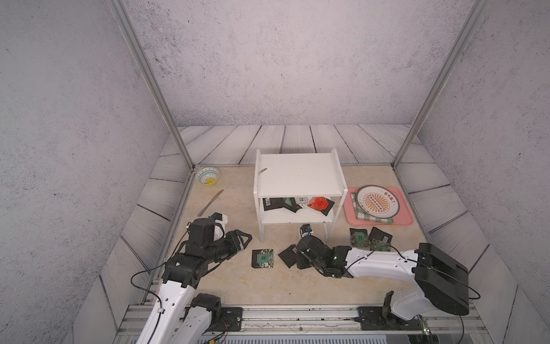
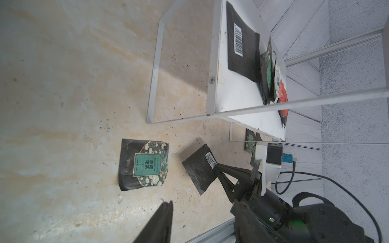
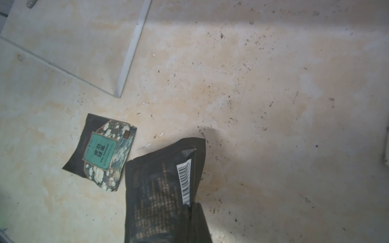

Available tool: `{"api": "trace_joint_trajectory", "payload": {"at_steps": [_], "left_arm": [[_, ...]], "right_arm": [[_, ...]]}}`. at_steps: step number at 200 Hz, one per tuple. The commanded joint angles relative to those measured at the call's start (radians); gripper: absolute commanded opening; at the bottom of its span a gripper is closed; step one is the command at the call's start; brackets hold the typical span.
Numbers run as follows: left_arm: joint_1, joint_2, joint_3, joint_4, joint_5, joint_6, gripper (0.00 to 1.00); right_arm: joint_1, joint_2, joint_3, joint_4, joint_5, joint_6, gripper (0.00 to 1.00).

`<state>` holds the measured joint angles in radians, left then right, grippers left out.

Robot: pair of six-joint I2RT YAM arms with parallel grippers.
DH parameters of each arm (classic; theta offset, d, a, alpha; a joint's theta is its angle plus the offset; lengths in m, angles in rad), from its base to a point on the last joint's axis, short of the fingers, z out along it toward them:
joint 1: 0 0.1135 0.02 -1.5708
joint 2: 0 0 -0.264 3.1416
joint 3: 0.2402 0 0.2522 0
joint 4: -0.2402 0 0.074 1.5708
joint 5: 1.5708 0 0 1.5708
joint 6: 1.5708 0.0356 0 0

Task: Remove the tea bags from the shelf
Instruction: Place the tea bag at the center of the board.

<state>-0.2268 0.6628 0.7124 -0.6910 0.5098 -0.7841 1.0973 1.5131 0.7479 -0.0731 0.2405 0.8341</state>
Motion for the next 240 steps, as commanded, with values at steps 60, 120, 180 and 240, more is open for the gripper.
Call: {"api": "trace_joint_trajectory", "payload": {"at_steps": [60,120,180,240], "left_arm": [[-0.006,0.002,-0.016,0.018,-0.010,0.006,0.52],[-0.006,0.004,-0.013,0.022,-0.009,0.005,0.52],[-0.006,0.003,-0.011,0.022,-0.008,0.002,0.52],[-0.007,0.008,0.010,0.019,-0.013,0.001,0.52]], "right_arm": [[0.036,0.125,0.077,0.030,0.066,0.092,0.05],[0.053,0.143,0.101,-0.006,0.072,0.094,0.20],[0.059,0.110,0.112,-0.061,0.103,0.086,0.30],[0.061,0.040,0.116,-0.134,0.134,0.054,0.31]]}}
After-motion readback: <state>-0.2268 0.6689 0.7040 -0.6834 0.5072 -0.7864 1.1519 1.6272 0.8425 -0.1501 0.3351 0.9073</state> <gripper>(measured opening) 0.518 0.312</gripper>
